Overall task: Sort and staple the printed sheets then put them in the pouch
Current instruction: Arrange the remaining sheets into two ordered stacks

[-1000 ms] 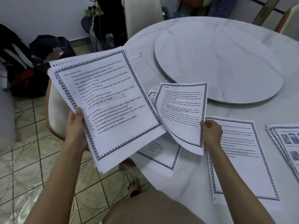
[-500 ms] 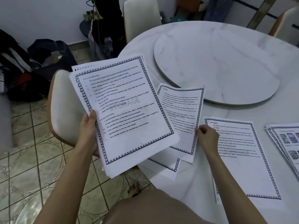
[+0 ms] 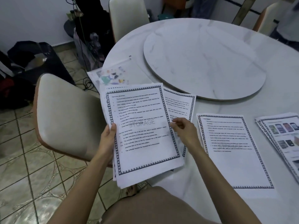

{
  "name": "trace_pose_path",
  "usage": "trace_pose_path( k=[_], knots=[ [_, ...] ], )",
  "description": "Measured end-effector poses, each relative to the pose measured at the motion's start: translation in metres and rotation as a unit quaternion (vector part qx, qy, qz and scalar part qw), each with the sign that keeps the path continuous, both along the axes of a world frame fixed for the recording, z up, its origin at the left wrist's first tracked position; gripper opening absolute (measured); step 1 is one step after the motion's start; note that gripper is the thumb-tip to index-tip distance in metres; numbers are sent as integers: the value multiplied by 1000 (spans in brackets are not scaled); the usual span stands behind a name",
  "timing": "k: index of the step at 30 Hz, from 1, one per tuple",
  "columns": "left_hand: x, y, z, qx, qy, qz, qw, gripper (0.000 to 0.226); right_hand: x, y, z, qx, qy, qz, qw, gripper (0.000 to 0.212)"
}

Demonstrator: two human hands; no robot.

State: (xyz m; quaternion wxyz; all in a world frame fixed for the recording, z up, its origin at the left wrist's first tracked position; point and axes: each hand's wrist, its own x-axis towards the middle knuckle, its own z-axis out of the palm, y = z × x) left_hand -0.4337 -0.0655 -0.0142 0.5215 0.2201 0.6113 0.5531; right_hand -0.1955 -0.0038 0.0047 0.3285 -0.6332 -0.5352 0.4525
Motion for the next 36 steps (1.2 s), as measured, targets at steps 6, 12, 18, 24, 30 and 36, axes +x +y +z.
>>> trace_pose_path(
  k=[6, 12, 18, 24, 30, 36],
  knots=[
    [-2, 8, -7, -11, -16, -12, 1000, 24, -8, 5, -11, -24, -24, -50, 998, 19],
    [-7, 21, -9, -18, -14, -43, 999, 28, -12, 9, -20, -16, -26, -60, 998, 8],
    [-17, 25, -17, -1, 43, -57, 997, 27, -11, 10, -29, 47, -81, -60, 994, 16],
    [-28, 26, -18, 44, 94, -19, 994, 21, 12, 25, -26, 87, -101, -169, 977, 16],
    [-53, 32, 1, 82, 111, 36, 990, 26, 46, 35, -26, 62, -119, -244, 960, 18],
    [-74, 32, 22, 99, 94, 83, 987, 17, 54, 30, -34, 39, -117, -288, 950, 20]
  ],
)
